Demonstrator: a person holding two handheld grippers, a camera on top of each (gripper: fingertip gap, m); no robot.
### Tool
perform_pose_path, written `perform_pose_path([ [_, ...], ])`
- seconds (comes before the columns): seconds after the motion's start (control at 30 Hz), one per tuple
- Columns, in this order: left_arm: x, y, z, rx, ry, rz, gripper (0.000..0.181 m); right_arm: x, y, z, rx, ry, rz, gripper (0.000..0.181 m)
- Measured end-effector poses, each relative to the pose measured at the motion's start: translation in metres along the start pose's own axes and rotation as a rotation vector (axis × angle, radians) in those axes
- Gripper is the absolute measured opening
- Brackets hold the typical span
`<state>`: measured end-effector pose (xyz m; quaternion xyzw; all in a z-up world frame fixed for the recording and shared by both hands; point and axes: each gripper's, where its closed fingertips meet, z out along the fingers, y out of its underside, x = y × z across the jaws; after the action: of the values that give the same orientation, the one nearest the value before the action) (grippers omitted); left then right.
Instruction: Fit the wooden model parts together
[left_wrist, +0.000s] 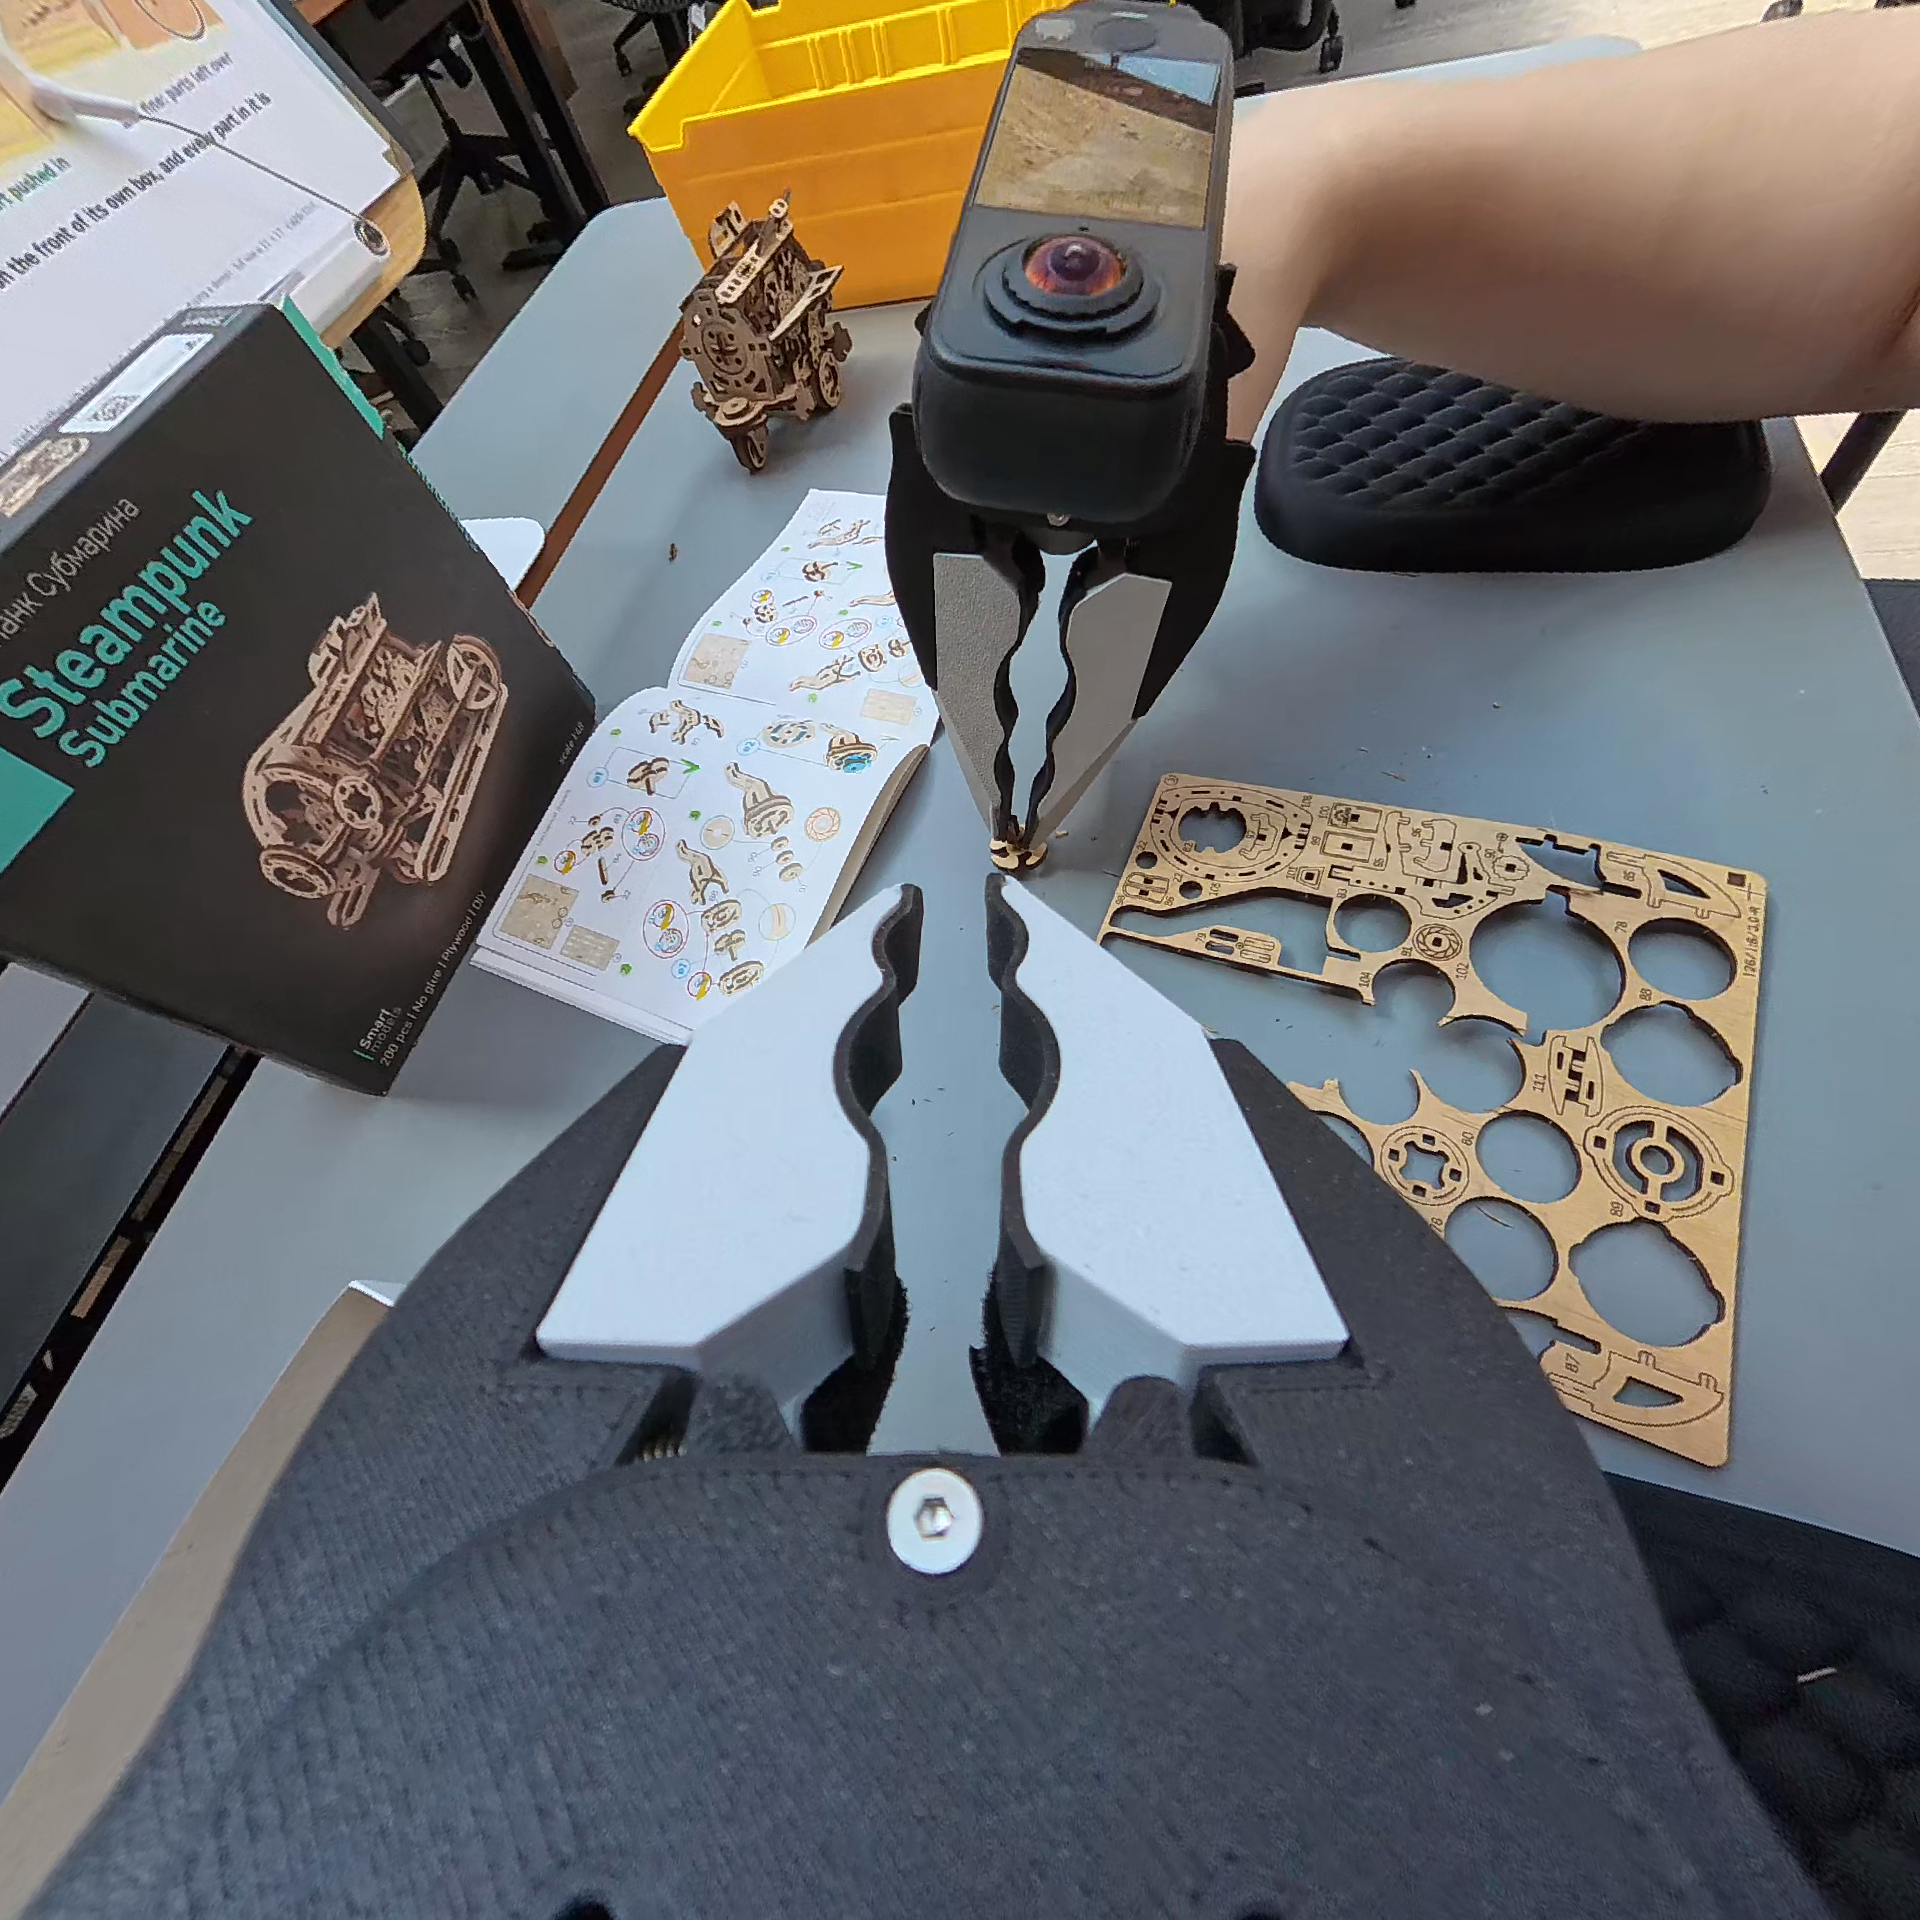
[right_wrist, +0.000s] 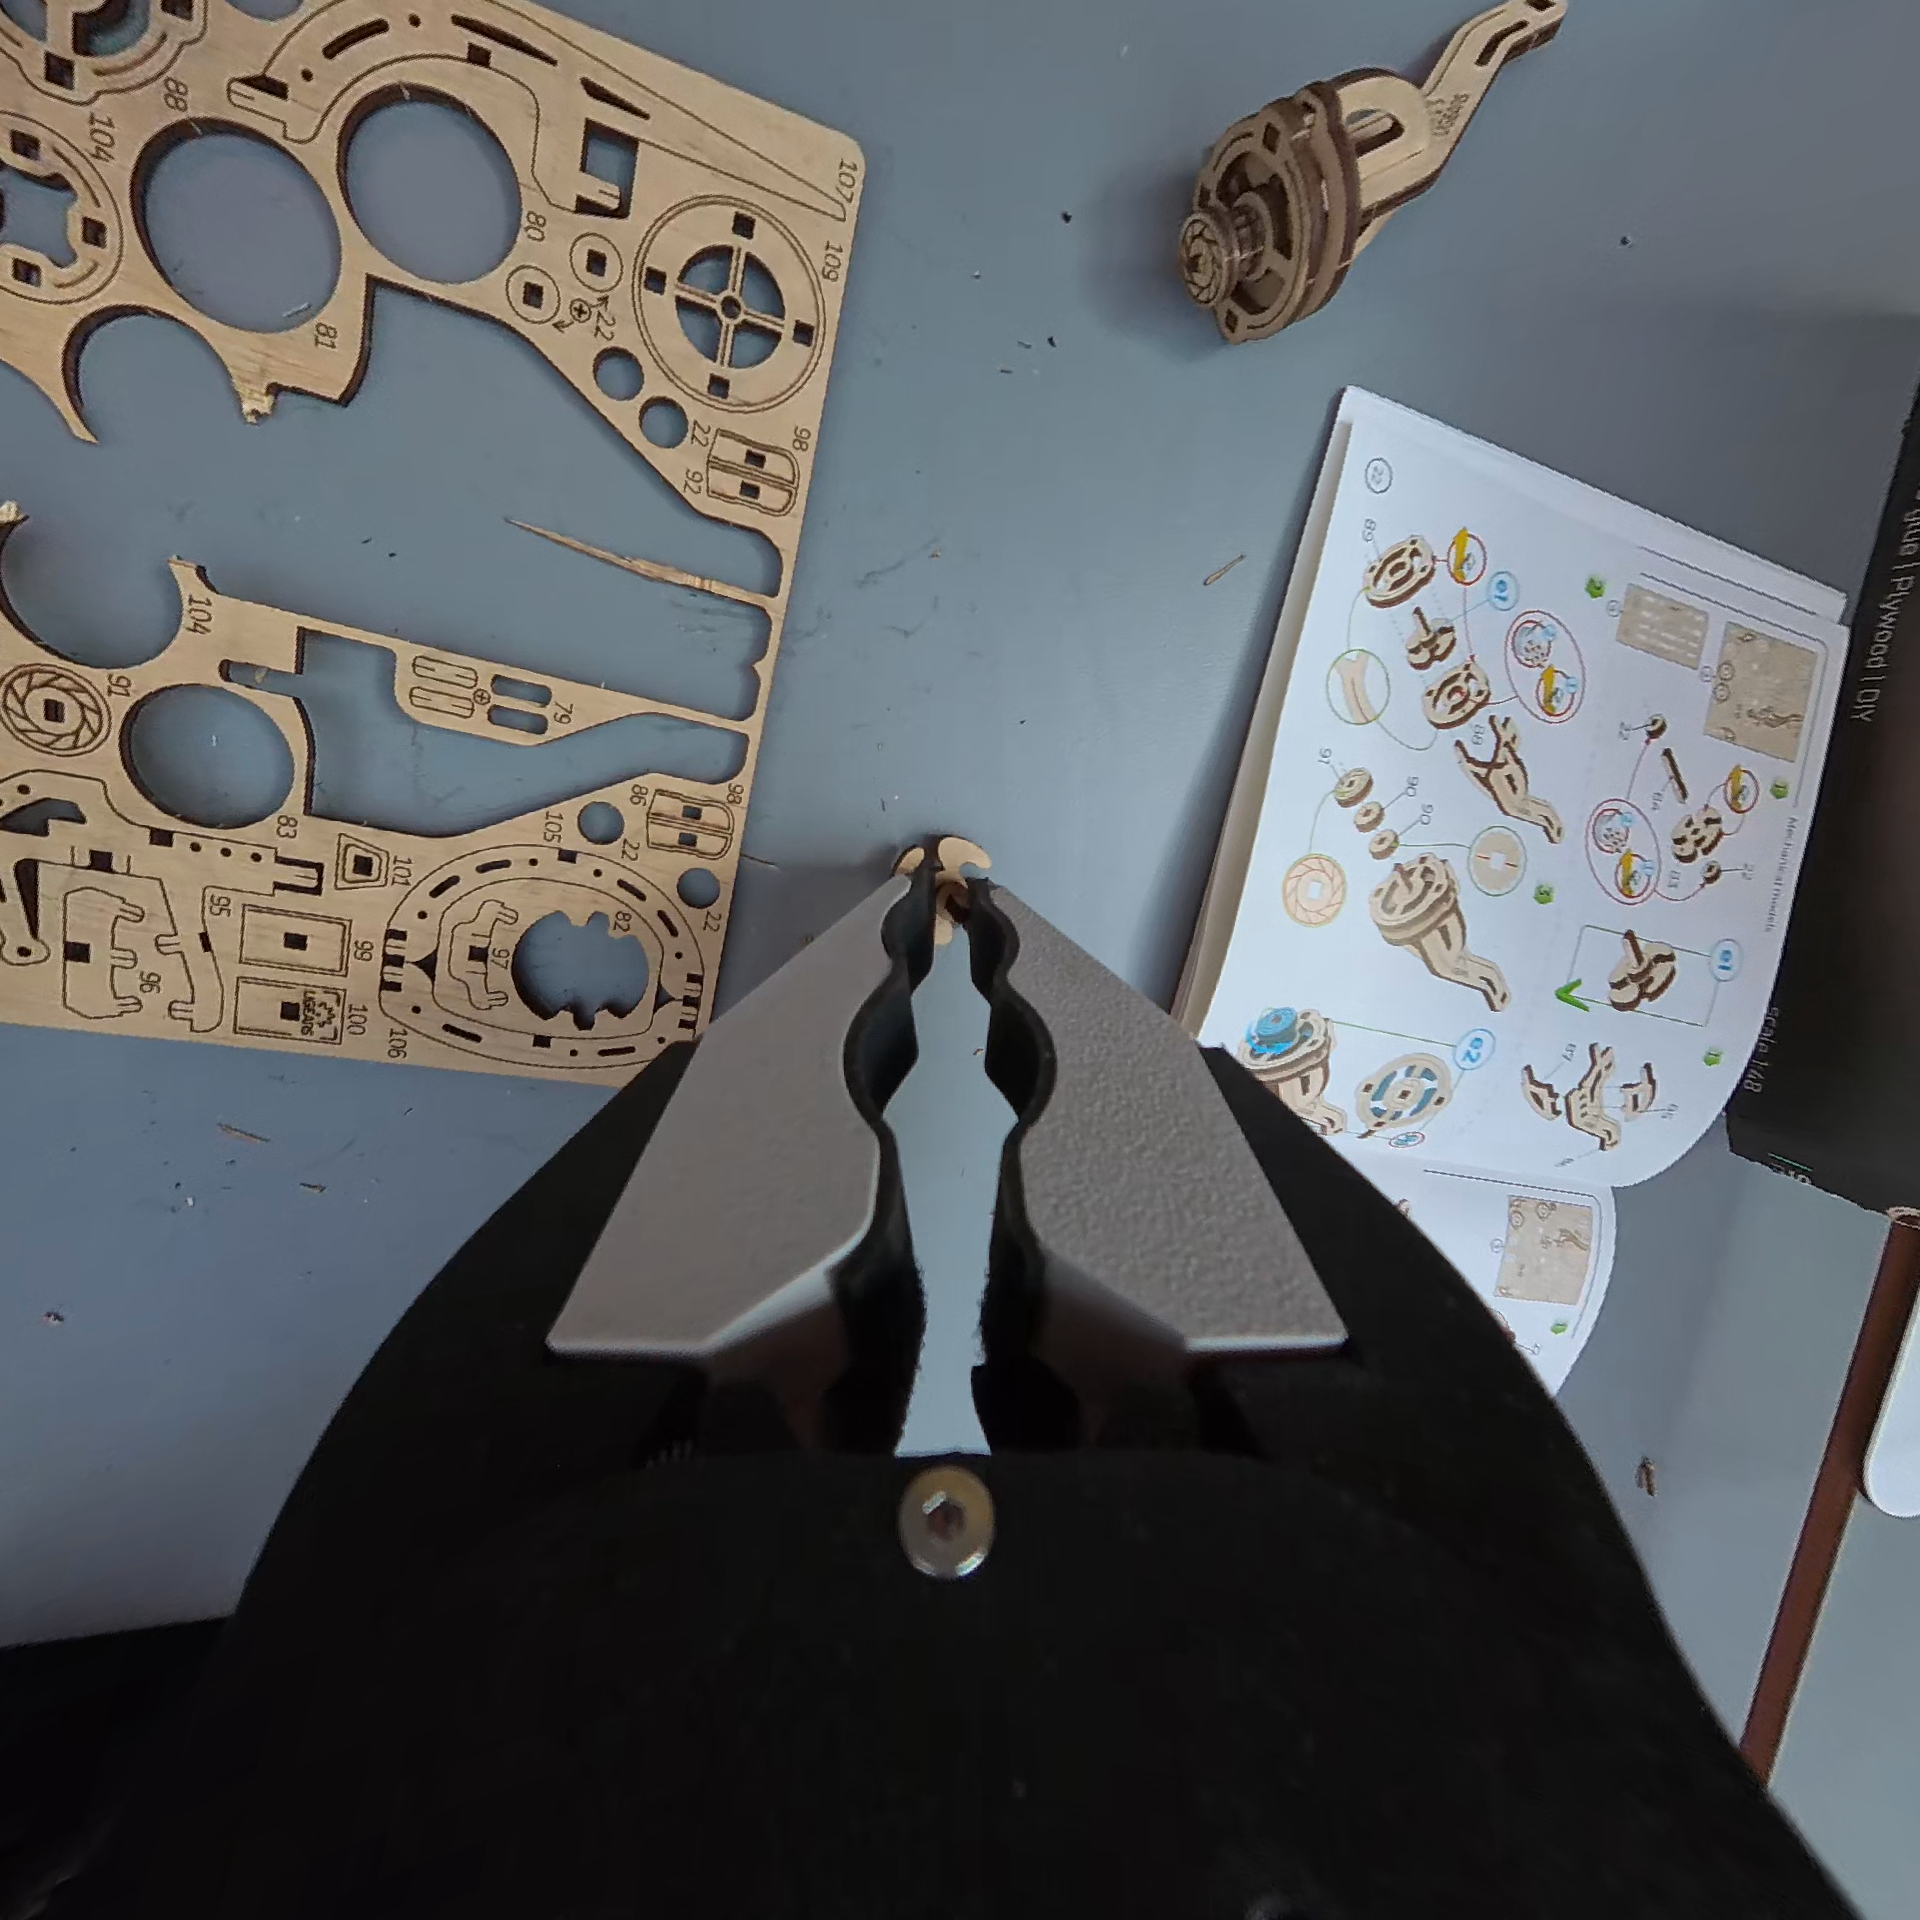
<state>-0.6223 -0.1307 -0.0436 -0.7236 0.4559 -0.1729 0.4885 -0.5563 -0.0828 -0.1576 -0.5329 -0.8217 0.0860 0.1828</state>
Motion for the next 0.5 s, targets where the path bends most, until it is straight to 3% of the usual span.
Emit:
perform_pose_path([
  [0.03, 0.0, -0.0006, -0.0004, 0.002, -0.001, 0.001, 0.011, 0.0001, -0.0005, -0.0001, 0.008, 0.001, 0.004, 0.006],
  [0.5, -0.0037, 0.0001, -0.0026, 0.006, -0.004, -0.009, 0.011, 0.0027, 0.001, -0.0008, 0.03, -0.015, 0.032, 0.006],
])
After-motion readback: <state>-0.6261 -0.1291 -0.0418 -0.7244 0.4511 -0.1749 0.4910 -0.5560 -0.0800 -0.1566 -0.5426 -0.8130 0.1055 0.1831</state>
